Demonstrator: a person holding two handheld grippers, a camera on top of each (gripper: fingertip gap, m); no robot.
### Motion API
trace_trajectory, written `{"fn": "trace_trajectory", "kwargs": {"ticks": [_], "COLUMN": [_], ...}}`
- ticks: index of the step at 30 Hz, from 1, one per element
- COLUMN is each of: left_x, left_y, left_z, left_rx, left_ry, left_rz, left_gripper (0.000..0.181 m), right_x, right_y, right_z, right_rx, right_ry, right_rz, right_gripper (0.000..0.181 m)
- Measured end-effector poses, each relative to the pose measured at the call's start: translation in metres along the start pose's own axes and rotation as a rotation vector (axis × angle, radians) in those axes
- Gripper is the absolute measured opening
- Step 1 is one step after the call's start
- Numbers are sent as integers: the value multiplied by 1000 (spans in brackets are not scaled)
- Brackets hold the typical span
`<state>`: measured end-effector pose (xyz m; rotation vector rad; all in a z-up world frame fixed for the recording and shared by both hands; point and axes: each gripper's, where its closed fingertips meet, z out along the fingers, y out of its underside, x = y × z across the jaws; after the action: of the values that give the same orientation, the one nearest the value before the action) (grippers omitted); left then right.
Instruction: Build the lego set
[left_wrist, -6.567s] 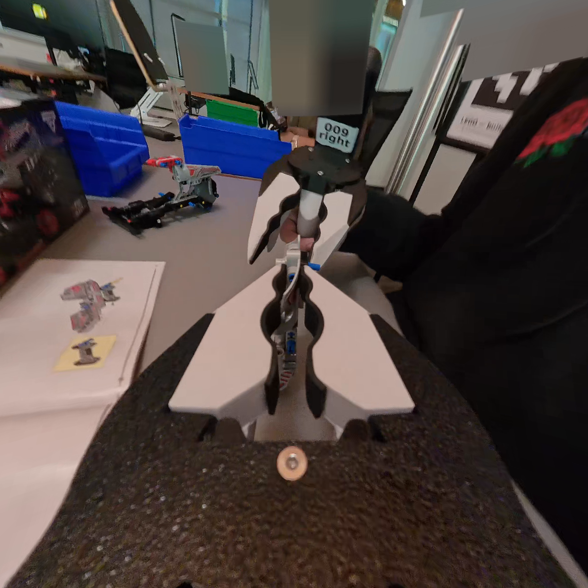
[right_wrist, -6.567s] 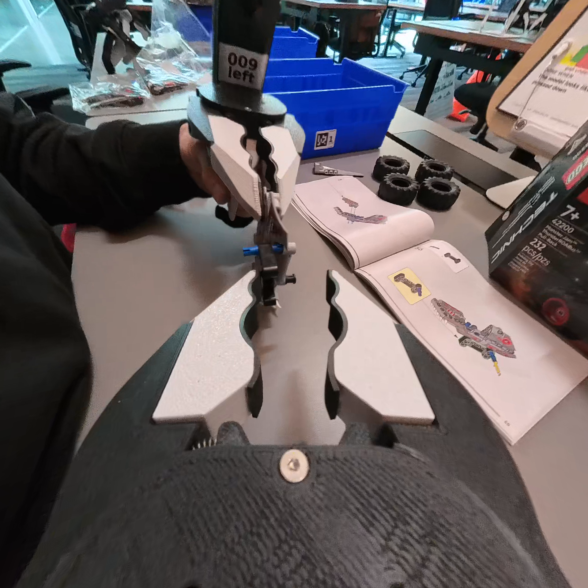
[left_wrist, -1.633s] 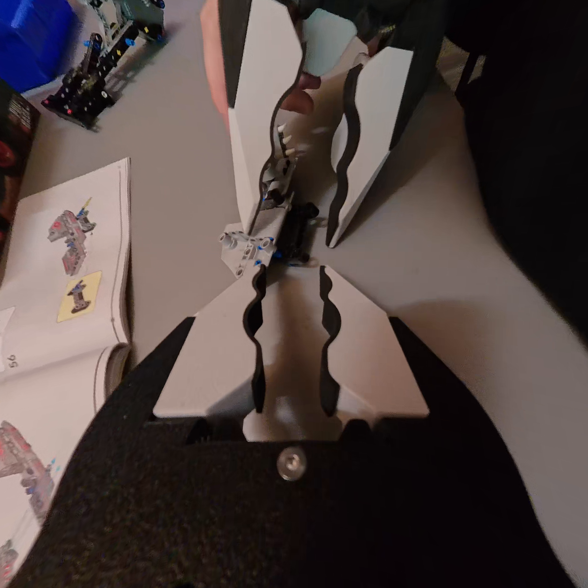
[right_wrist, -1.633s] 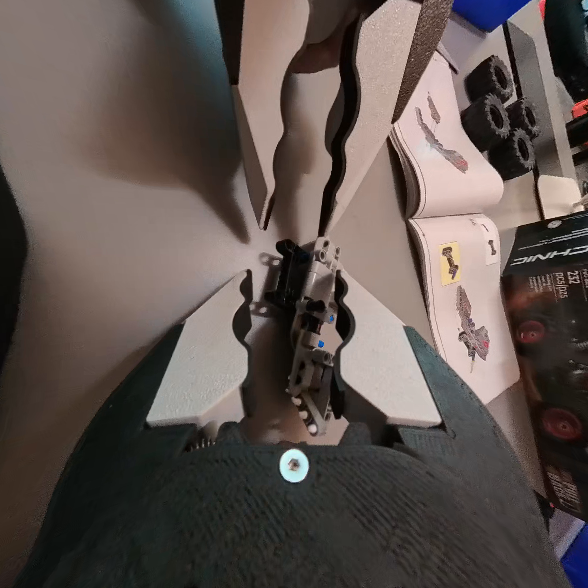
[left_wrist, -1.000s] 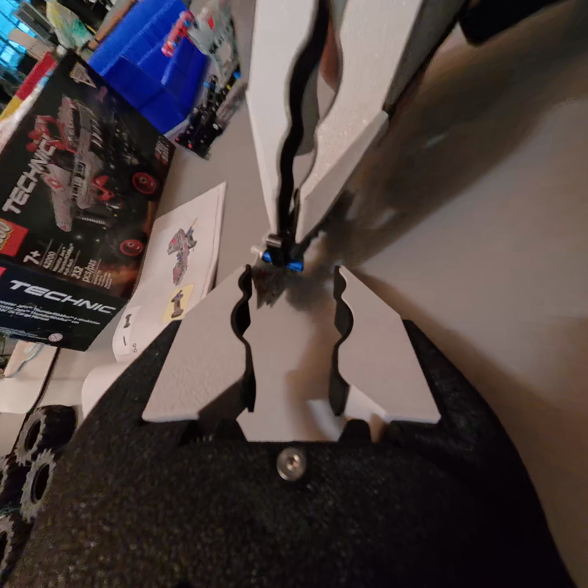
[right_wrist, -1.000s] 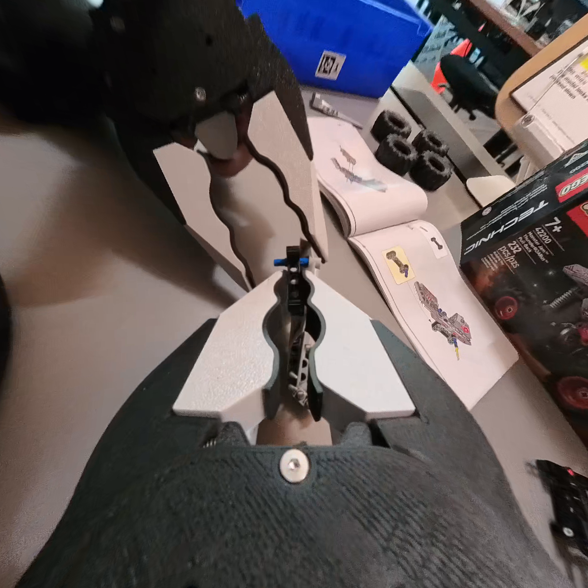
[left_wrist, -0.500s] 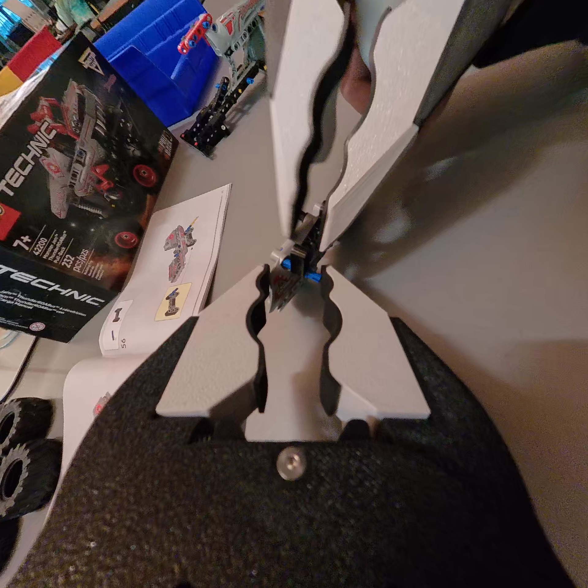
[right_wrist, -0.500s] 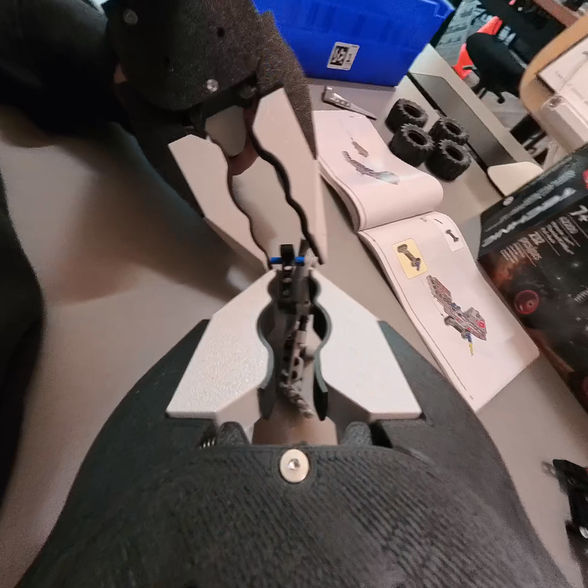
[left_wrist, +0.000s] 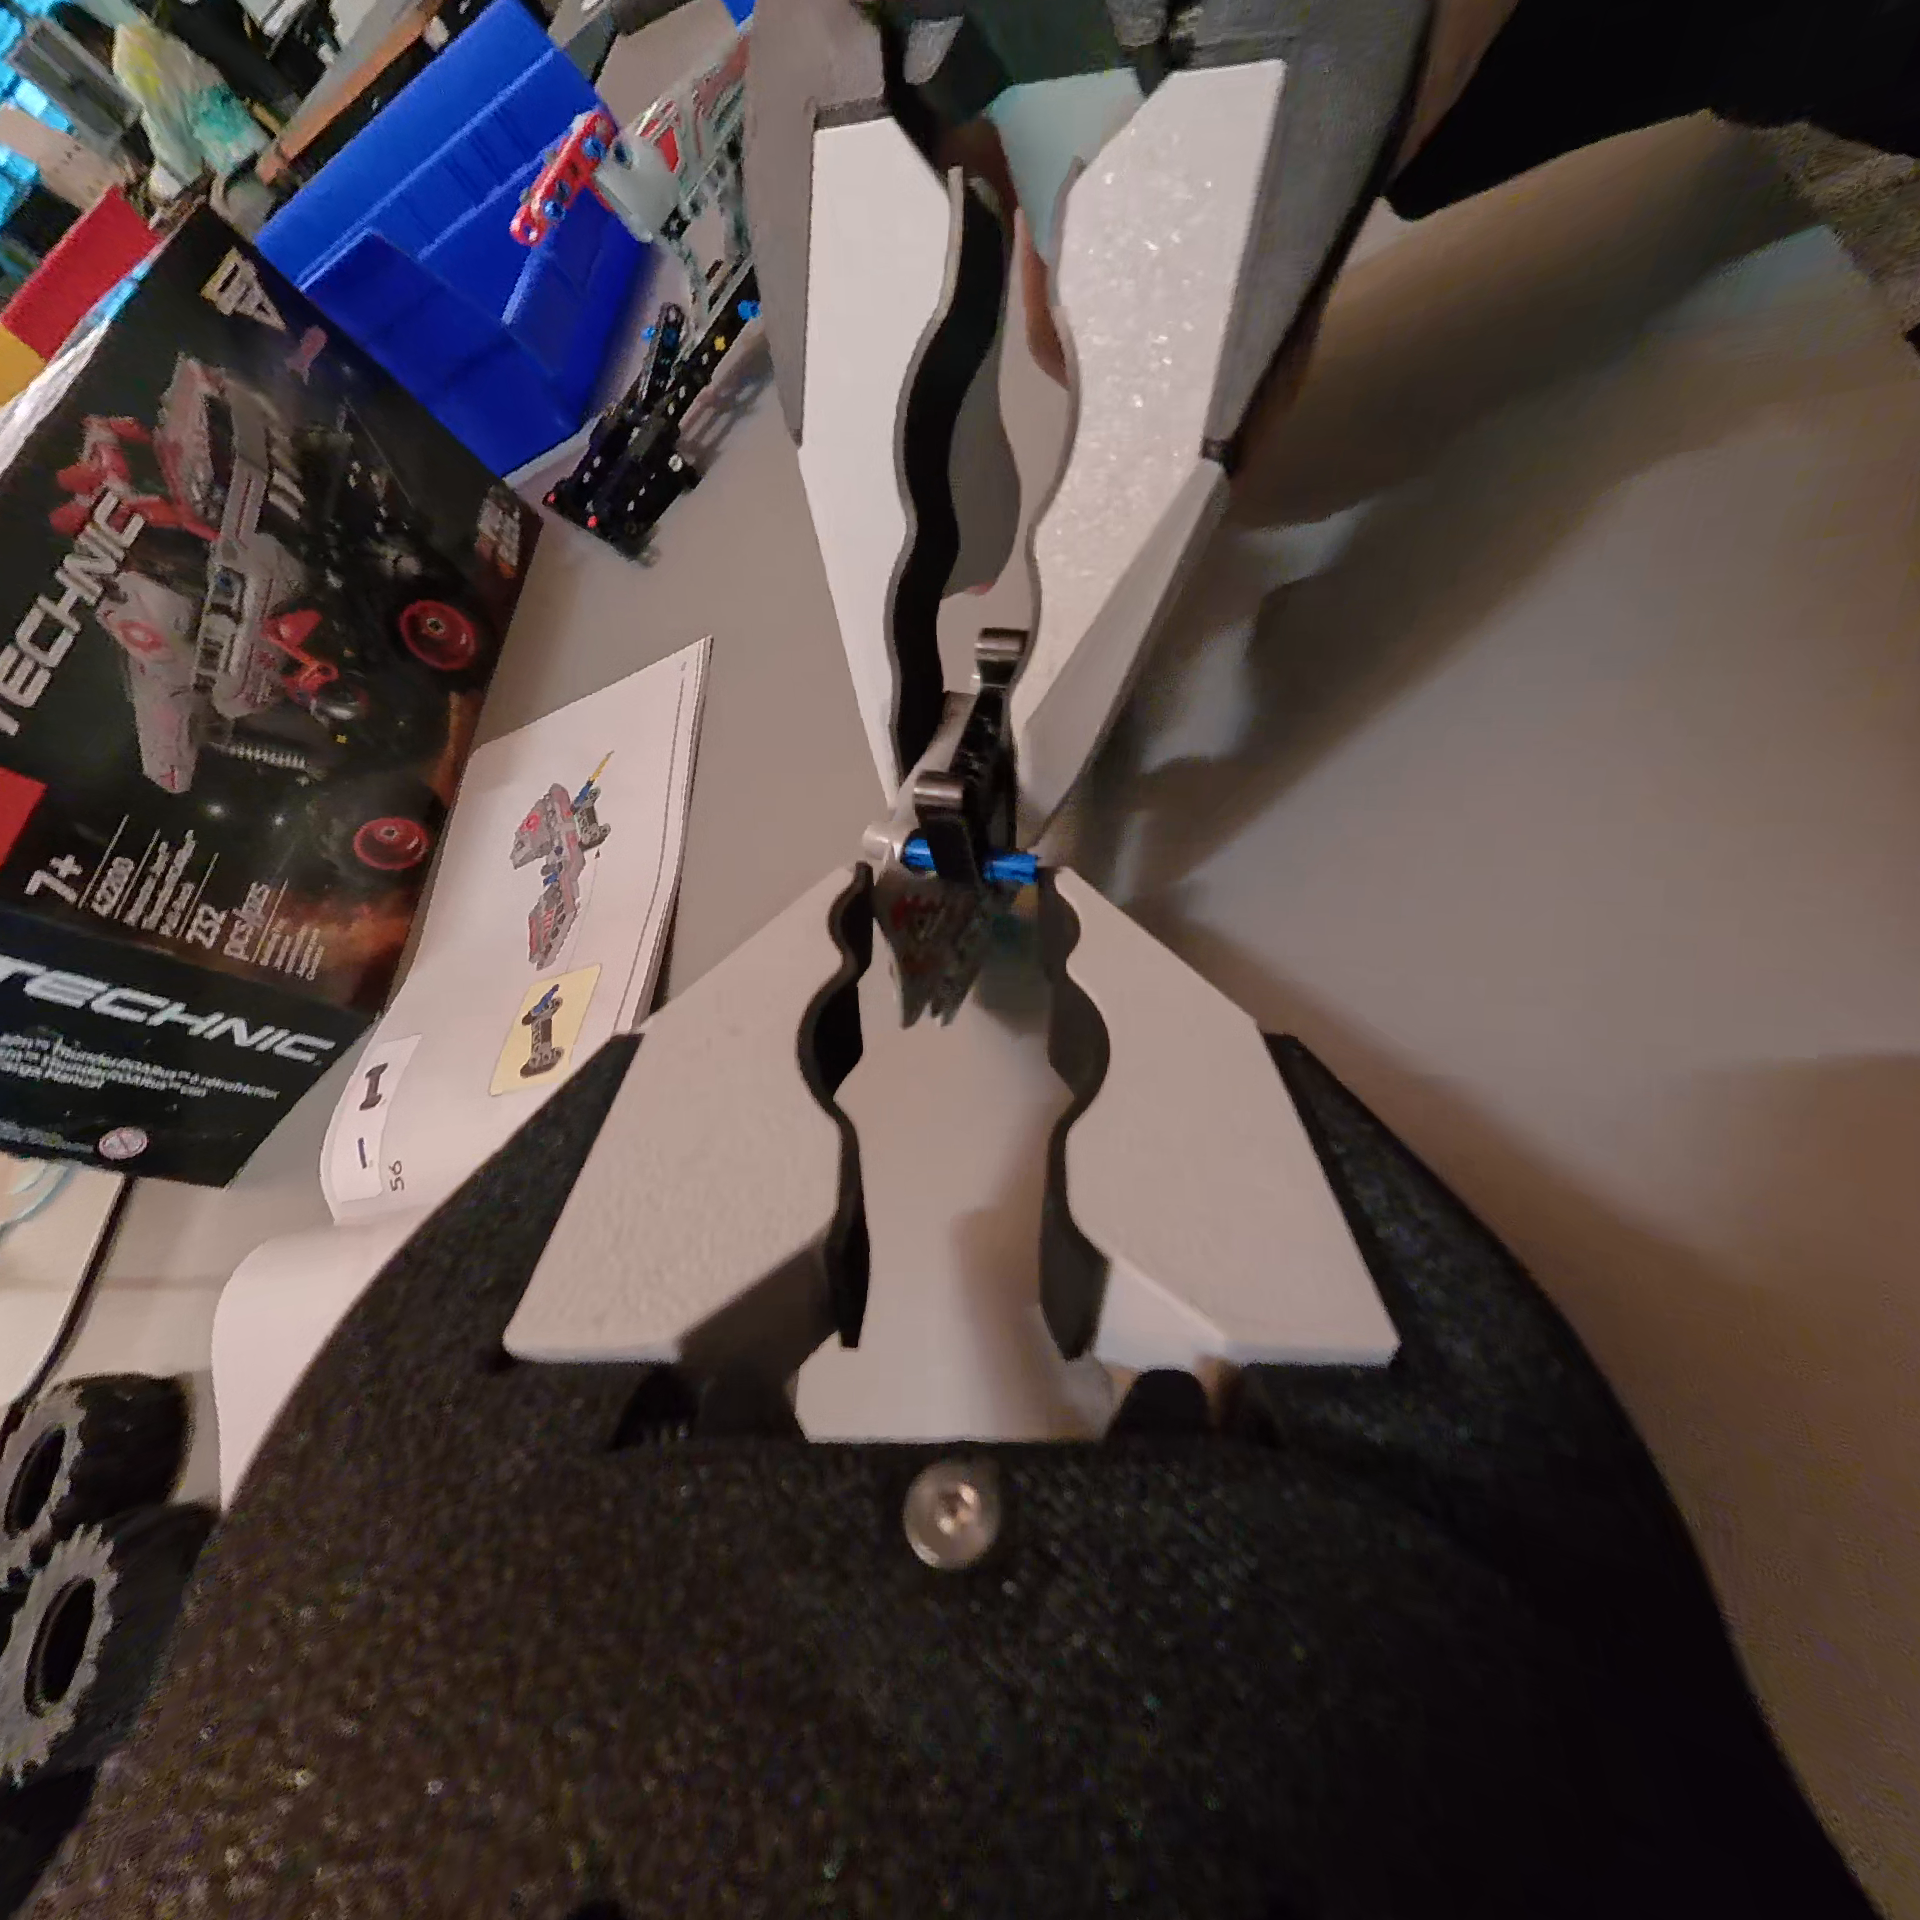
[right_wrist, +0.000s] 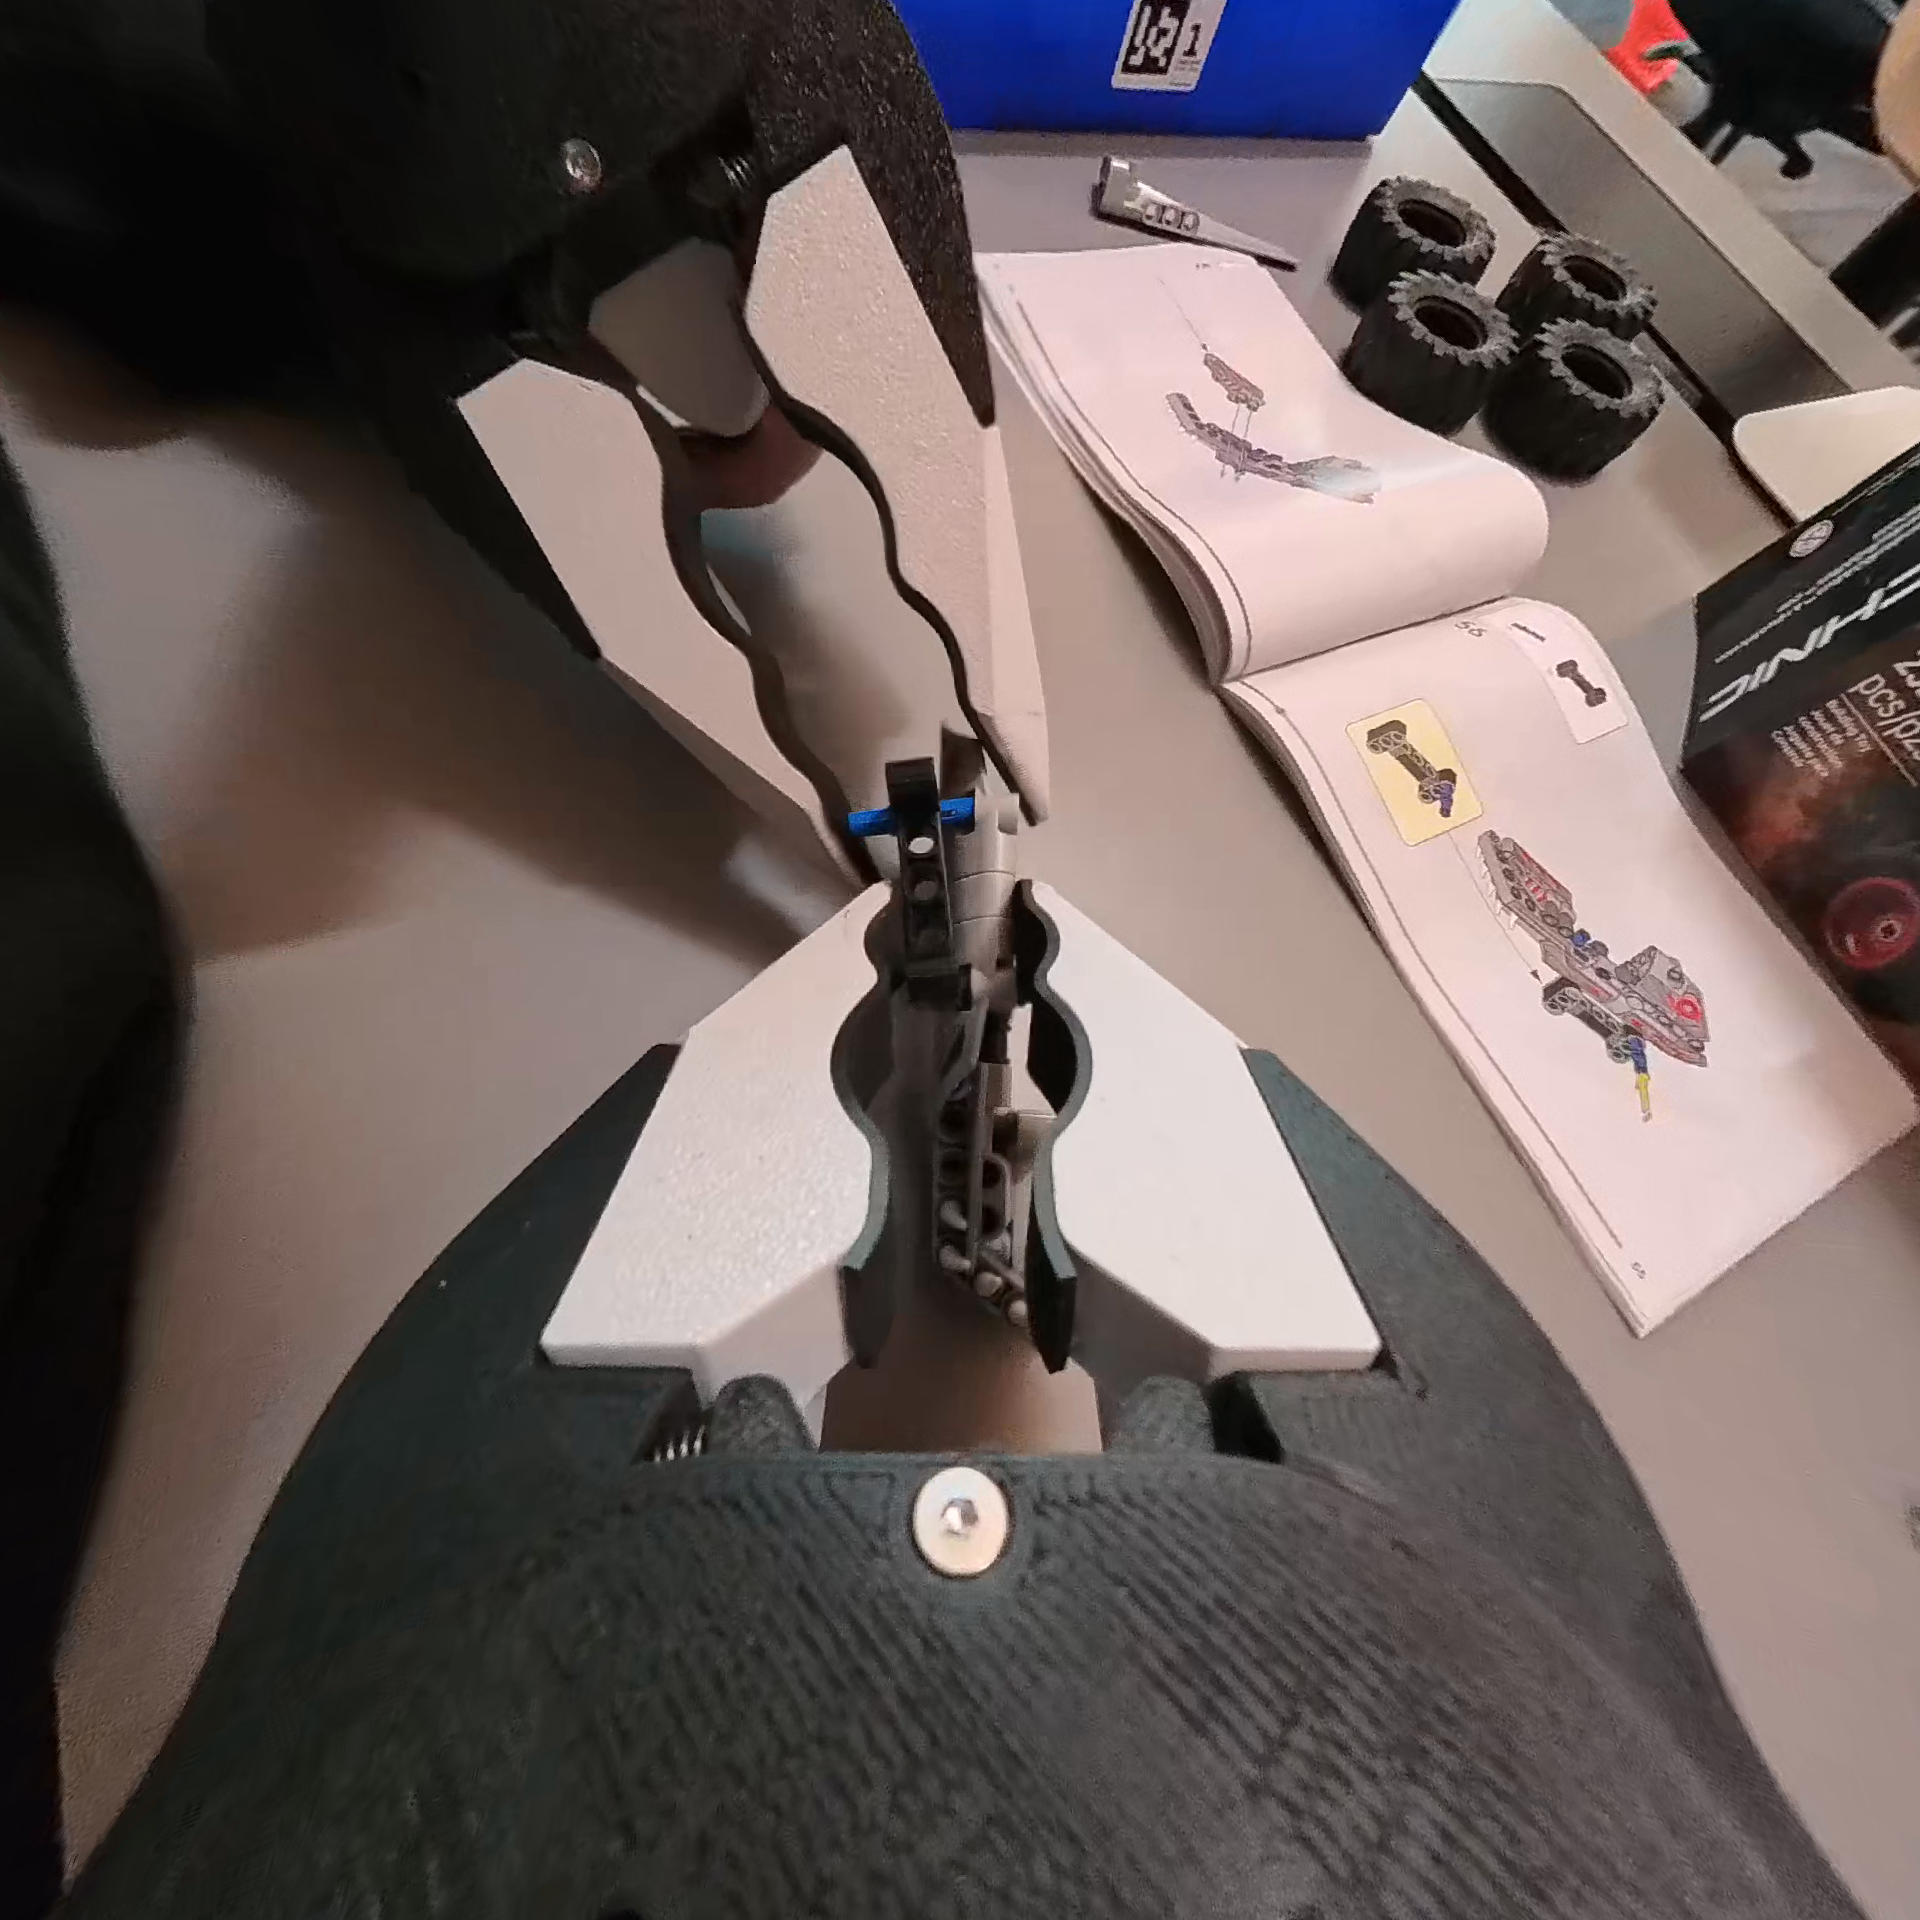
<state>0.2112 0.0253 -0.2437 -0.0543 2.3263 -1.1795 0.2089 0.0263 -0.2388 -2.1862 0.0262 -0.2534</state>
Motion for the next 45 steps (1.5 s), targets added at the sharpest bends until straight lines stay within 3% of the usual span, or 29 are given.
{"fn": "trace_trajectory", "kwargs": {"ticks": [1,12,45], "left_x": [1,9,15], "left_y": [-1,-7,-9], "left_z": [-1,-6,-5], "left_rx": [12,90,64], "left_ry": [8,138,170], "left_rz": [13,-175,-128], "left_gripper": [29,26,25], "right_x": [-2,-6,-12], "right_y": [0,-2,0], "right_z": [-1,-2,-2], "right_rx": [9,79,69], "right_ry": [-15,-63,-79], "right_rz": [8,31,-59], "right_gripper": [18,18,18]}}
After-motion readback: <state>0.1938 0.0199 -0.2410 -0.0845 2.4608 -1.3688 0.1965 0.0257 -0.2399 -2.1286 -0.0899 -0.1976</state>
